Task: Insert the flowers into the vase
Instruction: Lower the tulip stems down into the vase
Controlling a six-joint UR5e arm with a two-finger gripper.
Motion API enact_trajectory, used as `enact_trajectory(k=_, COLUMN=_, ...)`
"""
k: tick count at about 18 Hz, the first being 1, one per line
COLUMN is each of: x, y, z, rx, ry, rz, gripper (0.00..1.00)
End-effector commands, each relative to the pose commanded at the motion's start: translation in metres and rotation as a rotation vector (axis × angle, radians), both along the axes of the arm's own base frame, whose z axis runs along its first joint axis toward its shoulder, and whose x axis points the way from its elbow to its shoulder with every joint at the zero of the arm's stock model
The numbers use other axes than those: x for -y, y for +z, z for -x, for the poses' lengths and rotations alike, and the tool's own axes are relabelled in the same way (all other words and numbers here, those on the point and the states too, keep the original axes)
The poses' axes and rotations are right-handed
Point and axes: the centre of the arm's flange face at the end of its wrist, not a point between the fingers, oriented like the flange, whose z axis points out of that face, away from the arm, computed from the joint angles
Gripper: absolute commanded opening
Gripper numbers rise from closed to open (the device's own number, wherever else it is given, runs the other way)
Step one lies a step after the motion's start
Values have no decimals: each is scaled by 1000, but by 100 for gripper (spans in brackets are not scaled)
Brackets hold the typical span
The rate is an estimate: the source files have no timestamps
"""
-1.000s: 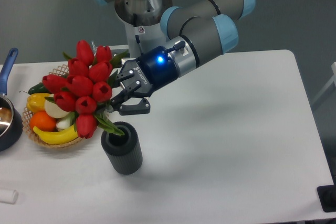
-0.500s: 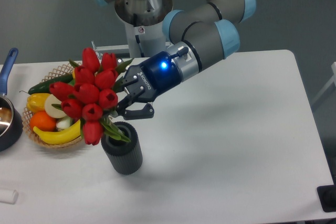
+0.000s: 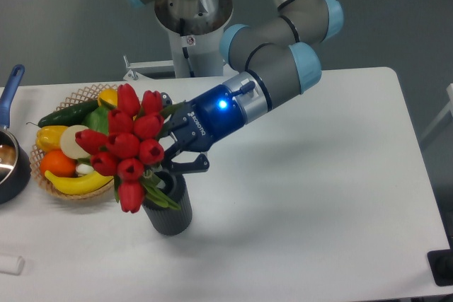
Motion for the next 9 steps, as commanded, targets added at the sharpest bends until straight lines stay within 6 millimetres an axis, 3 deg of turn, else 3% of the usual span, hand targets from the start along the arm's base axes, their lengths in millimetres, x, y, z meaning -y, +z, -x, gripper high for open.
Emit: enact_trajectory(k=9, x=10, y=-40, z=13, rx=24, ry=32, rz=44, gripper=38)
